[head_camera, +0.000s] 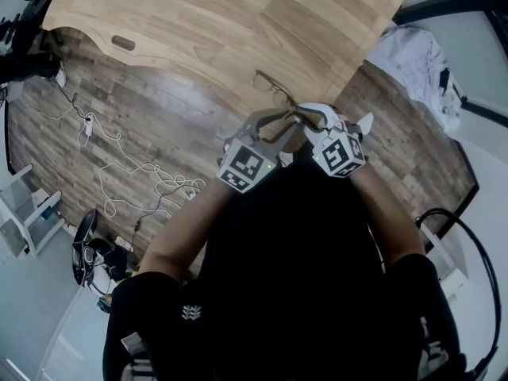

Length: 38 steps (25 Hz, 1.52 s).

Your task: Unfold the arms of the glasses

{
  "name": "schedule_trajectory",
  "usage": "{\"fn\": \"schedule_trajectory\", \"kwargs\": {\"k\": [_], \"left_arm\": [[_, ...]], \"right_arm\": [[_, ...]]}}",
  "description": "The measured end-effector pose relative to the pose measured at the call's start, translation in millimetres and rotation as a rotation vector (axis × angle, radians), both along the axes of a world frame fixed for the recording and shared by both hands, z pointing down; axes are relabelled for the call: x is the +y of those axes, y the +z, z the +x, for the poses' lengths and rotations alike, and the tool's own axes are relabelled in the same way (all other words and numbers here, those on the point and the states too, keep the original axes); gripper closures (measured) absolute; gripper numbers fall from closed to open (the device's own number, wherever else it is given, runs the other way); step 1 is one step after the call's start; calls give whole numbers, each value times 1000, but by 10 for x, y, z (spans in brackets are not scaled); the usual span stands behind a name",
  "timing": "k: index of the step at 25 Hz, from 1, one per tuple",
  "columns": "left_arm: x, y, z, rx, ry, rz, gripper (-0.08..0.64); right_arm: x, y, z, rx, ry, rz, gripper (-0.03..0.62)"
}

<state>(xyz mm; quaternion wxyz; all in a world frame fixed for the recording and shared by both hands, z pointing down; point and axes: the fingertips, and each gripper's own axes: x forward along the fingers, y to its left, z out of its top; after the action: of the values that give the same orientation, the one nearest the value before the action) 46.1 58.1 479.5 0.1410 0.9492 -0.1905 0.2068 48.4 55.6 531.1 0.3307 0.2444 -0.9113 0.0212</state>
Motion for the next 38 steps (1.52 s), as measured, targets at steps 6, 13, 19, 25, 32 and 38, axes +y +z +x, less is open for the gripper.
{"fn": "schedule_trajectory", "kwargs": {"k": [6, 13, 19, 25, 32, 38], "left_arm": [[166, -12, 98, 6, 52, -4, 453], [308, -8, 237, 7, 103, -14, 453], [155, -103, 147, 16, 5, 18, 456], [-76, -85, -101, -31, -127, 43, 457], [-309, -67, -322, -79, -250, 37, 457], [-476, -77, -368, -135, -288, 53, 457]], "right_arm": [[166, 184, 195, 40, 48, -52, 549], [183, 292, 193, 39, 57, -80, 549], [94, 399, 167, 68, 43, -95, 549], [-174, 481, 342, 118, 51, -97, 549], [-825, 518, 615, 151, 49, -70, 551], [-1452, 548, 771, 127, 132, -63, 549]]}}
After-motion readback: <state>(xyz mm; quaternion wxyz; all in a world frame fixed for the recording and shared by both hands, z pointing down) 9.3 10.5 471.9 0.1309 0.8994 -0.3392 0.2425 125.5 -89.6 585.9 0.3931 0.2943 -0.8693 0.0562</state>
